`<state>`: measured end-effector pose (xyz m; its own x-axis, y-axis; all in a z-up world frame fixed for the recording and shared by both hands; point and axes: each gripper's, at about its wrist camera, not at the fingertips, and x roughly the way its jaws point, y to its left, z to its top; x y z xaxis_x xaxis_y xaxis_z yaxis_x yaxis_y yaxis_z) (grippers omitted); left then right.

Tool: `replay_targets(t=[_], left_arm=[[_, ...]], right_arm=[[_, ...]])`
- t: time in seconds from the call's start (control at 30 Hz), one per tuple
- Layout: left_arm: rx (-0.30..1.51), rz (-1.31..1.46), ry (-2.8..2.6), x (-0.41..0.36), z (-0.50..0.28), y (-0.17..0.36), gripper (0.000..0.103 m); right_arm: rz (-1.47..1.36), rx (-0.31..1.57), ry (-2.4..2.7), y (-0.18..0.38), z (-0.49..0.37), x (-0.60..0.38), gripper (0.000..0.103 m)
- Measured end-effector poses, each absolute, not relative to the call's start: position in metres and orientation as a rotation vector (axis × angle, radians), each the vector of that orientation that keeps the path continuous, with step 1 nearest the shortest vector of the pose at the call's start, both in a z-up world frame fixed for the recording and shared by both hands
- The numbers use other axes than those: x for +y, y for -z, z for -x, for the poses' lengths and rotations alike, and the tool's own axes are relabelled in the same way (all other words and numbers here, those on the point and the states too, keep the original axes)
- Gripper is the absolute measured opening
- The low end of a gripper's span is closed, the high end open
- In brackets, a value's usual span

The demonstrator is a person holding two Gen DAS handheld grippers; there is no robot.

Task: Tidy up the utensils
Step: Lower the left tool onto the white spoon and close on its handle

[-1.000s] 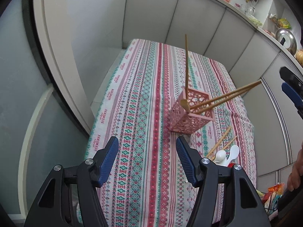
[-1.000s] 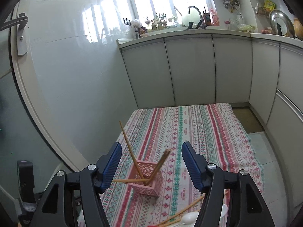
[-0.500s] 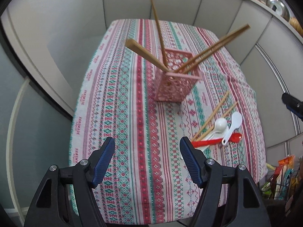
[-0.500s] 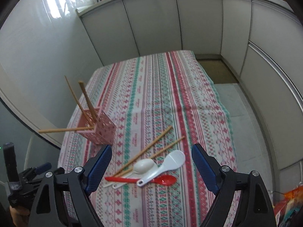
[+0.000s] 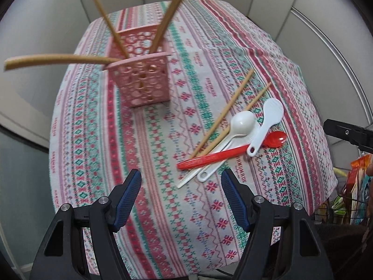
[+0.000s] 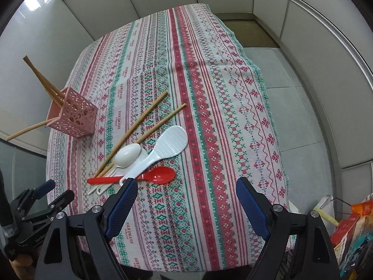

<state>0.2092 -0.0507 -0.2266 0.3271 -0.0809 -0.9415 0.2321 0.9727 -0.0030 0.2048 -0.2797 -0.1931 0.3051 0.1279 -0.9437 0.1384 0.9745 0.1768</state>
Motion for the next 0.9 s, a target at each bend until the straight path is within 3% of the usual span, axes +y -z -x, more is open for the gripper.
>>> replay_targets(t=[0.27,0.37,0.57,0.9], left_arm=[[1.217,-0.217,0.244,-0.094,-0.224,0.243,0.072],[1.210,-0.236,0.284,-0.111,-0.231,0.246,0.058],[1.213,-0.269,0.323,-0.137,-0.252,0.258,0.045],[1.278,-0.244,0.338,-0.154,-0.277,0.279,0.042]], right_arm=[[-0.289,1.284,0.035,0.204,-0.206,-0.310,0.087],[-0.311,1.286,0.043,0.206,-0.207,-0.319,0.087],[-0.355,1.298,0.046,0.212,-0.207,-0.332,0.087],[-0.378,1.301,0.045,0.213,-0.206,-0.343,0.087]])
